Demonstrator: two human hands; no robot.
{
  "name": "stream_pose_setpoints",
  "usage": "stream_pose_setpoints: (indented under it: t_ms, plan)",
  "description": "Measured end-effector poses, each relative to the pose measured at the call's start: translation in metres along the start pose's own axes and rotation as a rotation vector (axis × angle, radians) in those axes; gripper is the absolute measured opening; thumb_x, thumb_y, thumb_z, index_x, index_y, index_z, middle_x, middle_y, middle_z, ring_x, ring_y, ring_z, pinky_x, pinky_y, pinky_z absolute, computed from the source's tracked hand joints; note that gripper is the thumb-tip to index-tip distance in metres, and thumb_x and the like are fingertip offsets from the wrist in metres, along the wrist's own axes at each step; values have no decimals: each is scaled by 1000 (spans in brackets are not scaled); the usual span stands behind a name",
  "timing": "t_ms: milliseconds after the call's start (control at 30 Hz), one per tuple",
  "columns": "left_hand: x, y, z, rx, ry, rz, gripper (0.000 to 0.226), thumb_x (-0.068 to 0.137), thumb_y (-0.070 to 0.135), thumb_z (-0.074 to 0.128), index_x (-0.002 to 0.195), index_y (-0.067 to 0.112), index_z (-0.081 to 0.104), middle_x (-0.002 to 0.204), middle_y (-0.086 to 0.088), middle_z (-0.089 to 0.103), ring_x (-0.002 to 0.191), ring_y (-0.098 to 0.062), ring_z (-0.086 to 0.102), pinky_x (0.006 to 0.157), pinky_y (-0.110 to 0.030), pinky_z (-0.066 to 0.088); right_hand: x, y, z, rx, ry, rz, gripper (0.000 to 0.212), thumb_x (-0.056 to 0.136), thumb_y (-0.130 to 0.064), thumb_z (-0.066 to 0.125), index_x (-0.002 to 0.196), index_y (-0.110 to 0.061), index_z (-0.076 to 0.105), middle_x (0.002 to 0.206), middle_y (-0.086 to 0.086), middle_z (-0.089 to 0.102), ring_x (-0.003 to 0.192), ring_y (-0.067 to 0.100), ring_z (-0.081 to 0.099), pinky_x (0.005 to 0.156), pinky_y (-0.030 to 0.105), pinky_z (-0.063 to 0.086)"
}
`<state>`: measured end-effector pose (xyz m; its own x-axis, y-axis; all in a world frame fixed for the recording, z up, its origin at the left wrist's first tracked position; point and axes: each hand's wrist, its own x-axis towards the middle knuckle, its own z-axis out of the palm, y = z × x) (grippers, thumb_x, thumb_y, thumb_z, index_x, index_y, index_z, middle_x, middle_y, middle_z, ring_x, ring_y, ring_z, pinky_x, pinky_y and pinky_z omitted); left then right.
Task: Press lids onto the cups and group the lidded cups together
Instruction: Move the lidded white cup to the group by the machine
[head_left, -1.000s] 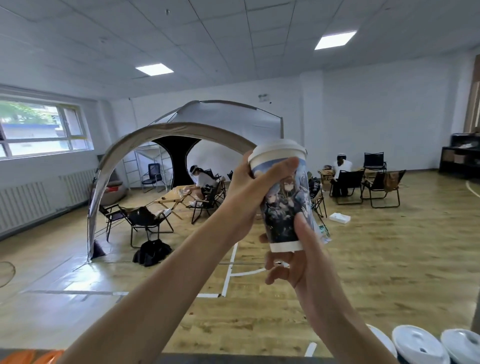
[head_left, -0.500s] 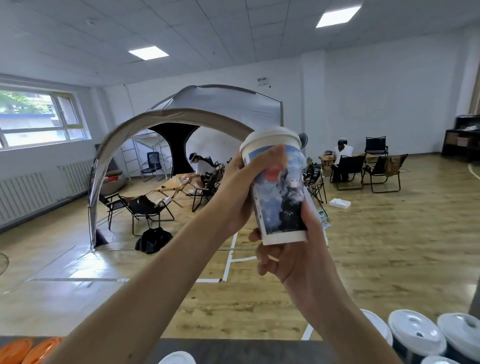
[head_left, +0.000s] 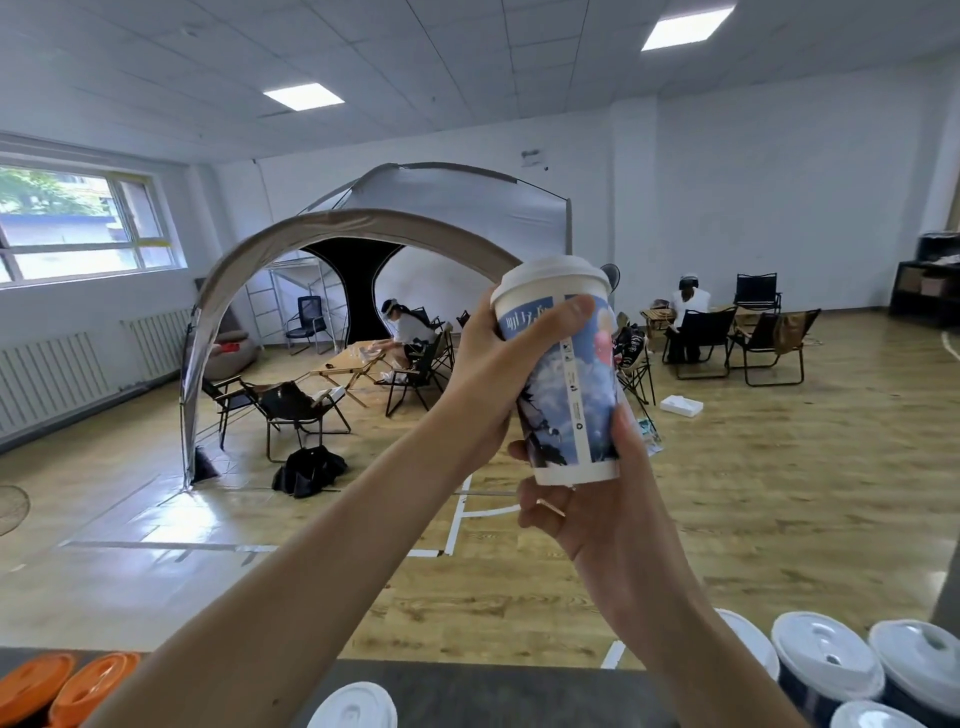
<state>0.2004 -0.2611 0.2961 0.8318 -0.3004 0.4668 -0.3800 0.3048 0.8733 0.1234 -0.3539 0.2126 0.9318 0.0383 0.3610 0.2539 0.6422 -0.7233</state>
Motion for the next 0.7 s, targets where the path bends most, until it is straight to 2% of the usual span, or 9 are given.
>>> stream_pose_setpoints:
  t_ms: [33, 100, 133, 233, 300, 433, 500, 600, 700]
  plan:
    - [-1, -1, 0, 29, 12, 7, 78, 68, 33, 89, 132, 4, 54, 116, -25, 69, 93, -32, 74, 84, -48, 63, -1, 1, 1, -21, 25, -17, 47, 88, -61, 57, 106, -21, 76, 98, 22, 65, 66, 25, 62, 58, 34, 57]
    - [-3, -2, -1, 38, 9, 0, 79, 67, 31, 90, 132, 6, 53, 119, -25, 69, 94, -33, 74, 86, -49, 62, -1, 3, 0, -56, 70, -44, 63, 78, -66, 71, 116, -16, 69, 98, 23, 65, 67, 25, 62, 58, 35, 57]
    - [-4, -2, -2, 14, -7, -19, 75, 70, 28, 89, 132, 5, 53, 119, -25, 69, 94, -33, 74, 85, -47, 62, -1, 3, -1, -53, 71, -37, 66, 79, -66, 70, 119, -14, 67, 96, 23, 65, 65, 24, 61, 57, 34, 57]
    - [-8, 2, -5, -46, -69, -80, 58, 80, 22, 81, 129, 5, 56, 109, -17, 72, 94, -32, 73, 85, -41, 62, -5, 0, -1, 28, 9, 43, 62, 96, -61, 42, 128, -11, 60, 89, 24, 64, 58, 23, 57, 54, 32, 54]
    - [-11, 2, -7, -41, -74, -75, 51, 81, 21, 79, 125, 7, 59, 106, -14, 74, 95, -32, 73, 85, -41, 62, -10, 1, -2, 2, -6, 45, 65, 97, -61, 39, 134, -10, 56, 92, 26, 63, 63, 25, 59, 56, 34, 55]
    - [-17, 2, -8, 2, -50, -39, 48, 78, 22, 80, 120, 10, 61, 107, -14, 75, 95, -32, 75, 86, -42, 62, -13, 6, 1, -166, 44, -20, 93, 71, -72, 74, 132, -4, 55, 101, 27, 64, 71, 29, 63, 61, 37, 57]
    - [-20, 4, -9, -29, -71, -62, 46, 79, 22, 79, 120, 9, 62, 106, -14, 74, 95, -31, 74, 86, -41, 62, -14, 5, 3, -163, 56, -2, 86, 74, -66, 73, 129, -2, 55, 95, 26, 66, 67, 28, 63, 59, 36, 56]
    - [-24, 8, -10, -78, -89, -92, 52, 82, 24, 77, 126, 2, 61, 108, -15, 73, 95, -30, 72, 86, -39, 62, -17, 0, 6, -59, -18, 81, 70, 89, -60, 51, 133, -5, 54, 87, 23, 64, 64, 26, 61, 57, 36, 55]
    - [-26, 8, -9, -36, -31, -66, 56, 79, 24, 82, 126, 4, 59, 107, -14, 74, 93, -28, 74, 81, -36, 62, -20, 0, 5, -67, -26, 91, 68, 93, -60, 48, 133, -6, 55, 93, 23, 67, 66, 26, 62, 60, 37, 56]
